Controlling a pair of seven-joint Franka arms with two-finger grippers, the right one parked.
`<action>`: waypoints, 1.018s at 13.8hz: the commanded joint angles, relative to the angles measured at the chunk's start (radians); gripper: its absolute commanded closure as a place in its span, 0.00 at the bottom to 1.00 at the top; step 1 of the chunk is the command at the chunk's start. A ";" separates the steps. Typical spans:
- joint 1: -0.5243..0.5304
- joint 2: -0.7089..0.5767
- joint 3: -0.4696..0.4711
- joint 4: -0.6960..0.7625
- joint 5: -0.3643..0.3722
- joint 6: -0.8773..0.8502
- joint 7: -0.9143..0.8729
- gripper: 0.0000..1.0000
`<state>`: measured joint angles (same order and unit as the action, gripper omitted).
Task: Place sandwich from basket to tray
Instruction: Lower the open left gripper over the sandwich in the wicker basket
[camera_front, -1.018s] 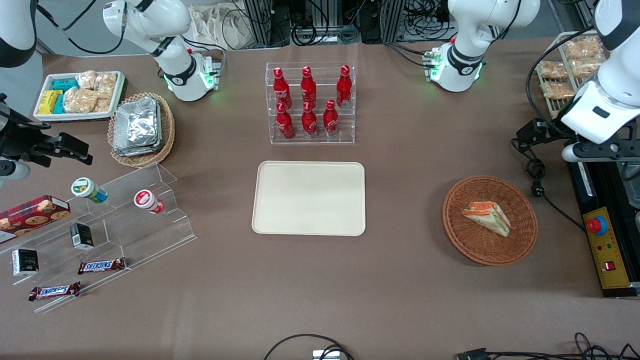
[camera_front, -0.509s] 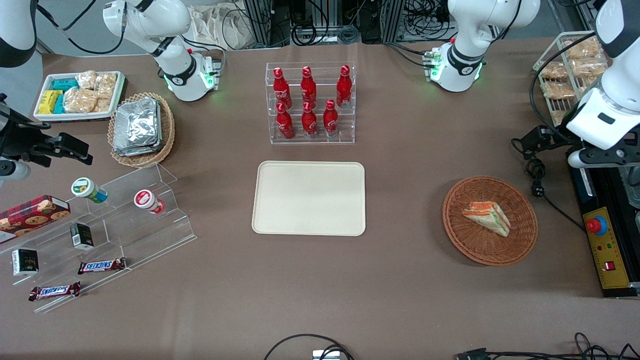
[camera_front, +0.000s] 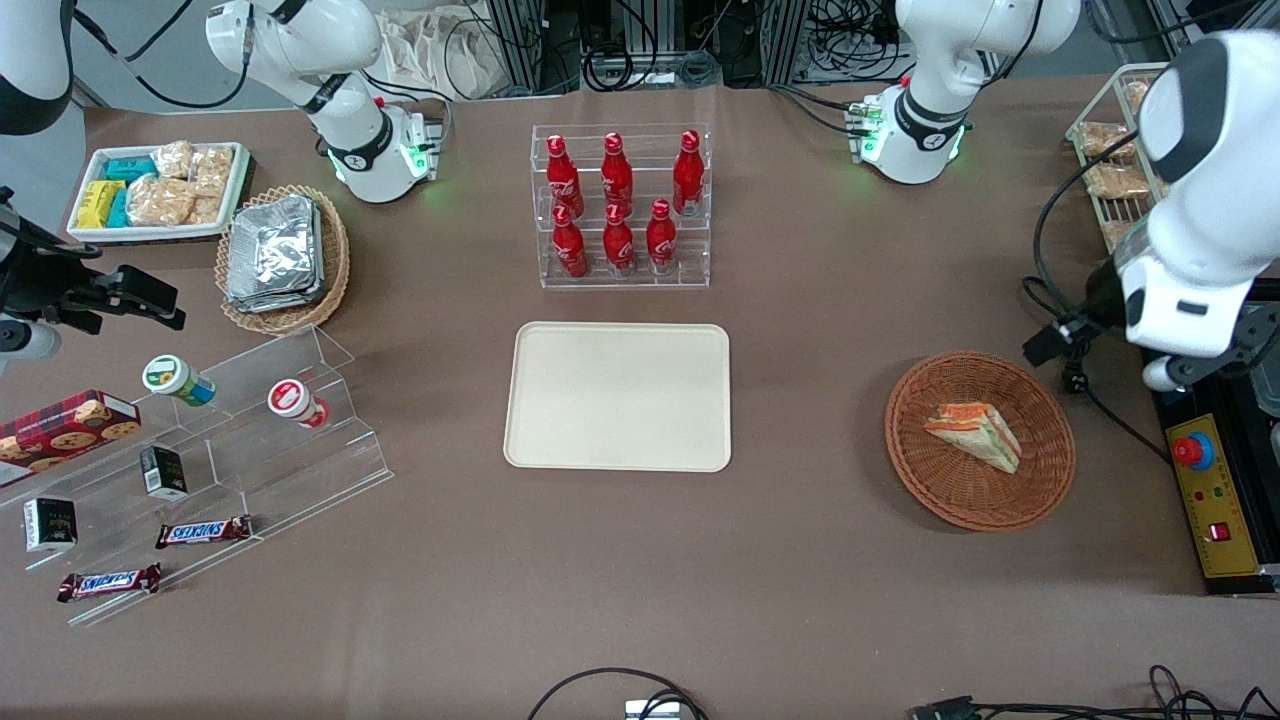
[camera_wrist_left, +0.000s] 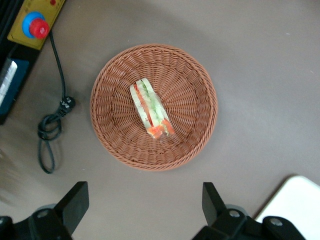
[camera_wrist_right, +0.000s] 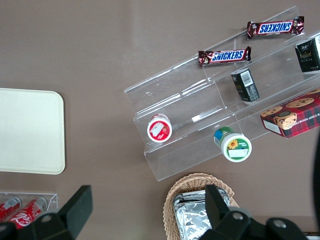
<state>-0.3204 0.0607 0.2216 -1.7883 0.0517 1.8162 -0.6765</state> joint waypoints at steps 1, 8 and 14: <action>0.007 0.101 -0.007 -0.009 0.013 0.075 -0.162 0.00; 0.032 0.218 -0.005 -0.199 0.013 0.440 -0.268 0.00; 0.032 0.261 -0.004 -0.250 -0.001 0.523 -0.337 0.00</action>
<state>-0.2943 0.3106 0.2232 -2.0235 0.0500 2.2921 -0.9797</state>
